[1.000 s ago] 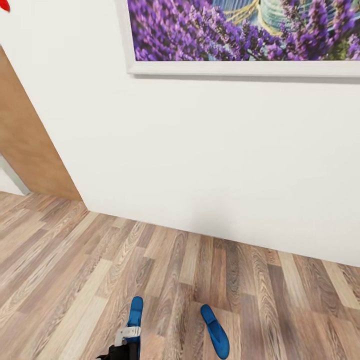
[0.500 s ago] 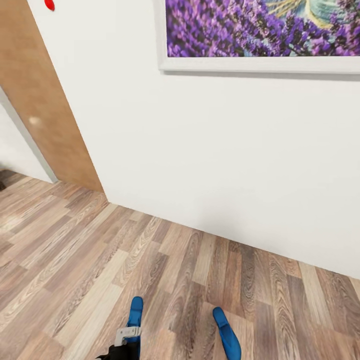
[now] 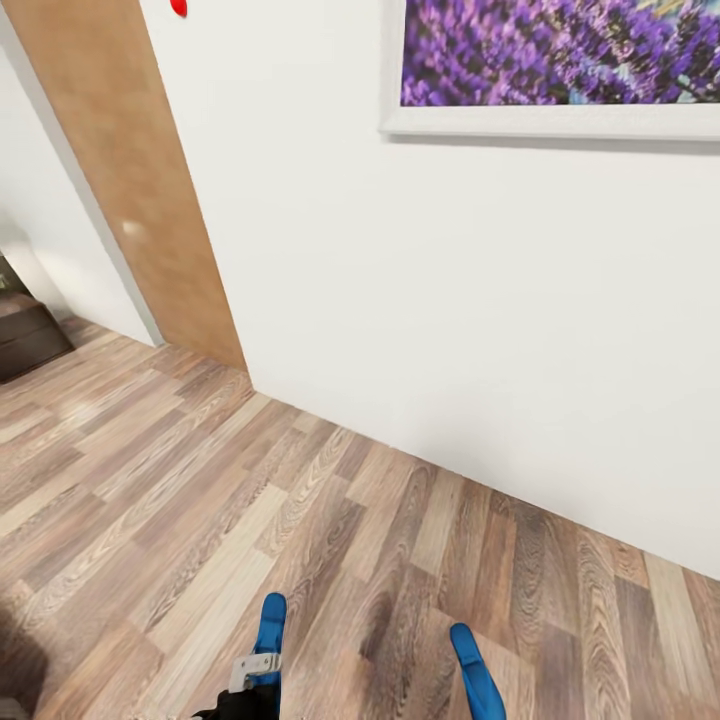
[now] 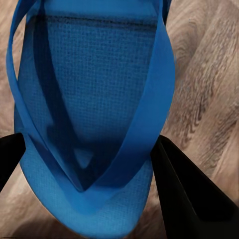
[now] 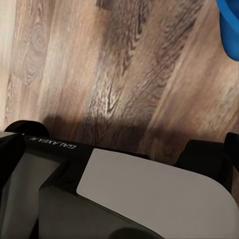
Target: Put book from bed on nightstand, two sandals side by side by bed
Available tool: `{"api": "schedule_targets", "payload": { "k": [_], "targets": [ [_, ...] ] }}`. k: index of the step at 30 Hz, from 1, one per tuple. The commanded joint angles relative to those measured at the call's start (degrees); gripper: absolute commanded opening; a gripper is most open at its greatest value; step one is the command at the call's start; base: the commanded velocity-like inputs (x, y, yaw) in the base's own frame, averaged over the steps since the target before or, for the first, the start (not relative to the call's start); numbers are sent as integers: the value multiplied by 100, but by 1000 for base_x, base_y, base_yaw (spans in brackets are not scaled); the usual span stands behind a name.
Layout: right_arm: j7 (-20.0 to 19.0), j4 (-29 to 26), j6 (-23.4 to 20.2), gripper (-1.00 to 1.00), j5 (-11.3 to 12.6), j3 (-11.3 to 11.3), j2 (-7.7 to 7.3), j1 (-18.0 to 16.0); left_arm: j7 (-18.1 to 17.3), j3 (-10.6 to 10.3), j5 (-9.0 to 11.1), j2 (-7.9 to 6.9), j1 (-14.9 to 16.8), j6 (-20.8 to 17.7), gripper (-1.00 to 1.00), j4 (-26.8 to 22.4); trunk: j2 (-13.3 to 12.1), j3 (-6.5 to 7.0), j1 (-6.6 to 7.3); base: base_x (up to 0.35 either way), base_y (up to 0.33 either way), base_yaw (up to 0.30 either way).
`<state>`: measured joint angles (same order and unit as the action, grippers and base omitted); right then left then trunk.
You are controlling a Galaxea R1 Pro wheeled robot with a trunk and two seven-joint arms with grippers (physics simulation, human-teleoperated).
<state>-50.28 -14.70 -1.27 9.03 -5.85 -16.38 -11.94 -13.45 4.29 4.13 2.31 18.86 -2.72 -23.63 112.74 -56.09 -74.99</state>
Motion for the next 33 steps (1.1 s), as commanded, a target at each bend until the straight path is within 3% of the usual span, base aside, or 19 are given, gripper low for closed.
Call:
{"api": "schedule_targets", "payload": {
  "k": [1, 9, 33],
  "targets": [
    [-26, 2, -14, 100, 11, -21, 1, -1, -43, 45, 35, 6, 3, -27, -100, 0, 2, -9, 1, 0, 0, 256],
    [-39, 2, -14, 100, 14, -21, -4, -1, -43, 45, 35, 6, 3, -28, -100, 1, 2, -35, 1, 0, 0, 155],
    [-48, 2, -19, 100, 20, -21, -32, -1, -43, 45, 40, 6, 3, -27, -100, -1, 2, -36, 1, 0, 0, 2]
  ]
}}
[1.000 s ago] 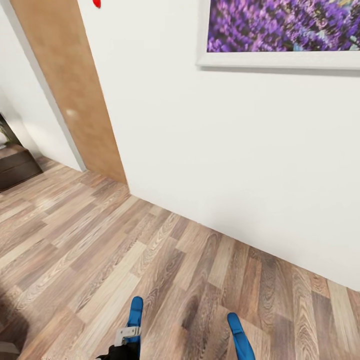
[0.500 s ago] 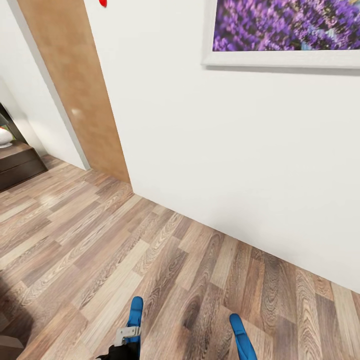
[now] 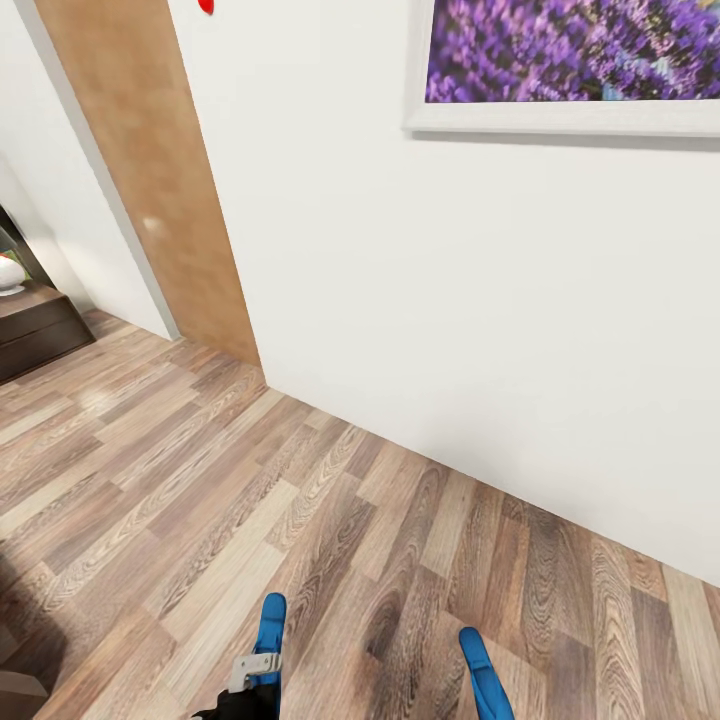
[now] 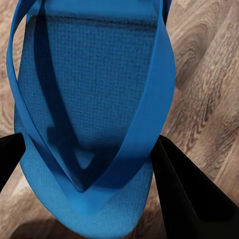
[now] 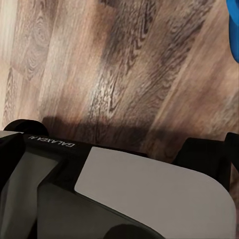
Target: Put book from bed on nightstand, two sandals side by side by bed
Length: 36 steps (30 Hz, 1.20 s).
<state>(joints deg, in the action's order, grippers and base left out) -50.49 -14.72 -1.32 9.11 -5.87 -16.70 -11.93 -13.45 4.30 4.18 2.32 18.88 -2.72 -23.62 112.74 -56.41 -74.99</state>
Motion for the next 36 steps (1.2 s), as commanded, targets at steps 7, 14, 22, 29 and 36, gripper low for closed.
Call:
{"api": "schedule_targets", "payload": {
  "k": [7, 14, 22, 29, 36],
  "targets": [
    [-23, 4, -12, 100, 12, -19, 0, -3, -118, 72, 40, -30, 2, -40, -100, -32, 2, -4, 1, 0, 0, 0],
    [3, 4, -9, 100, 12, -19, 0, -3, -1983, 394, 606, -533, 28, -520, -100, -858, 2, -4, 1, 0, 0, 0],
    [13, -12, -1, 100, 4, -27, -6, -4, -3626, 485, 1926, -1480, 29, -1368, -100, -880, 2, -4, 1, 0, 0, 0],
    [381, -1646, -113, 100, -20, -36, -4, -10, -3631, 476, 1938, -1333, 28, -1109, -100, -755, 2, -4, 1, 0, 0, 0],
    [3546, -2929, -526, 100, -86, 10, 56, -21, -3630, 475, 1938, -1315, 28, -1091, -100, -750, 2, -4, 1, 0, 0, 0]
  ]
}}
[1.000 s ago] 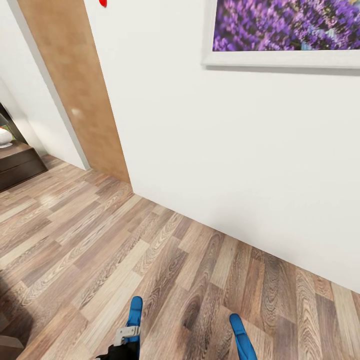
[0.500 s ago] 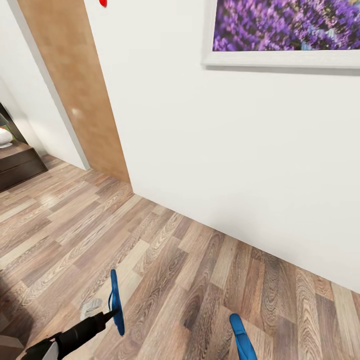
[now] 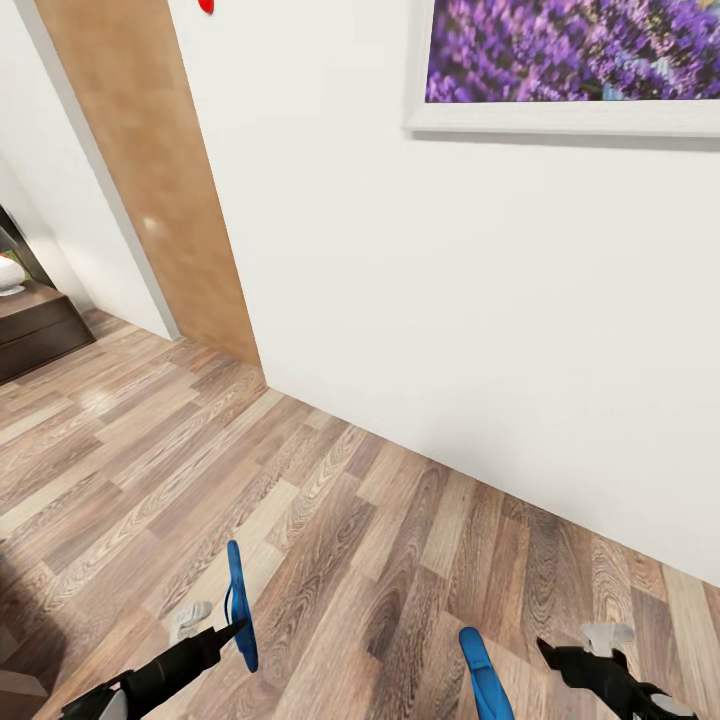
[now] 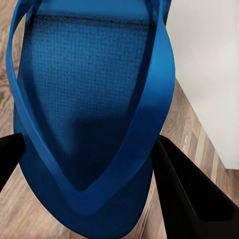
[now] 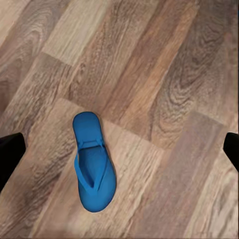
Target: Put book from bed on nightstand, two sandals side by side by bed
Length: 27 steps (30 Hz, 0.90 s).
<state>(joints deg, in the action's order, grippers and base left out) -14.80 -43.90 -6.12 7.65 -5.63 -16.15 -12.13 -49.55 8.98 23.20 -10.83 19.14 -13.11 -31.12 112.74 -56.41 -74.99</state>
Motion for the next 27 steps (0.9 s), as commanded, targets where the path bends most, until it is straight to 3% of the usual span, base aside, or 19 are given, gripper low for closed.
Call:
{"api": "schedule_targets", "payload": {
  "k": [1, 6, 10, 16, 19, 21, 22, 23, 25, 27],
  "targets": [
    [239, -161, -119, 100, 57, -4, 6, -3, -20, 7, 36, 1, 2, -52, -100, 1, 2, -4, 1, 0, 0, 0],
    [642, -501, -412, 100, 53, 21, 61, -176, -20, 7, 36, 2, 2, -52, -100, 1, 2, -4, 1, 0, 0, 0],
    [712, -500, -586, 100, 34, 29, 319, -609, -13, 6, 36, 2, 2, -52, -100, 4, 2, -4, 1, 0, 0, 0],
    [746, -67, -562, 100, -396, 35, 571, -747, -11, 6, 36, 2, 2, -51, -100, 7, 2, -4, 1, 0, 0, 0],
    [749, 132, -553, 100, -538, 35, 892, -758, -13, 7, 36, 2, 2, -51, -100, 9, 2, -4, 1, 0, 0, 0],
    [750, 201, -550, 100, -627, 40, 1254, -762, -16, 3, 36, 2, 2, -51, -100, 4, 2, -4, 1, 0, 0, 0],
    [750, 211, -549, 100, -673, 41, 1331, -762, -17, 2, 36, 2, 2, -51, -100, 3, 2, -4, 1, 0, 0, 0],
    [750, 230, -549, 100, -900, 43, 1495, -763, -18, 0, 33, 2, 2, -51, -100, 2, 2, -4, 1, 0, 0, 0],
    [750, 246, -547, 100, -1302, 39, 1598, -764, -19, -1, 32, 2, 2, -53, -100, 1, 2, -4, 1, 0, 0, 0],
    [750, 250, -543, 100, -1533, 38, 1630, -764, -19, 1, 31, 2, 2, -57, -100, 1, 2, -4, 1, 0, 0, 0]
  ]
}}
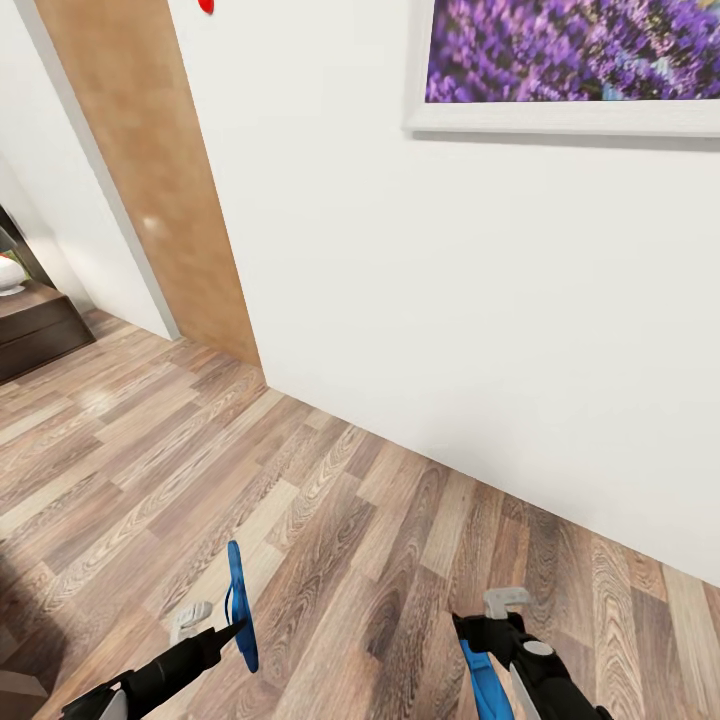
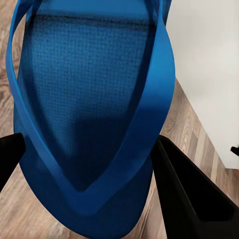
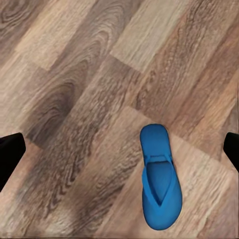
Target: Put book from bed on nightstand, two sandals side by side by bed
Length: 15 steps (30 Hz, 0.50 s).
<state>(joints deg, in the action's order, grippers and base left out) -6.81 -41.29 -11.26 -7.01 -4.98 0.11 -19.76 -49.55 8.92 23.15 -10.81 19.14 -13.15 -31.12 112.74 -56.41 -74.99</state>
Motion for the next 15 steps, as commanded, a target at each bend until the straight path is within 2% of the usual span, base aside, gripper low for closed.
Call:
{"api": "schedule_targets", "payload": {
  "k": [1, 5, 10, 15],
  "targets": [
    [-48, -11, -28, 100, -157, -31, 13, -1, -20, 8, 38, 0, 2, -54, -100, 1, 2, -4, 1, 0, 0, 0],
    [-48, -11, -26, 100, -284, -38, 22, -1, -20, 6, 33, 0, 2, -56, -100, -3, 2, -4, 1, 0, 0, 0],
    [-48, -11, -26, 100, -323, -42, 24, -1, -23, 2, 32, 0, 2, -58, -100, -5, 2, -4, 1, 0, 0, 0],
    [-48, -10, -26, 100, -335, -42, 24, -1, -22, -3, 32, 0, 2, -64, -100, -8, 202, -94, -109, 0, 0, 0]
  ]
}}
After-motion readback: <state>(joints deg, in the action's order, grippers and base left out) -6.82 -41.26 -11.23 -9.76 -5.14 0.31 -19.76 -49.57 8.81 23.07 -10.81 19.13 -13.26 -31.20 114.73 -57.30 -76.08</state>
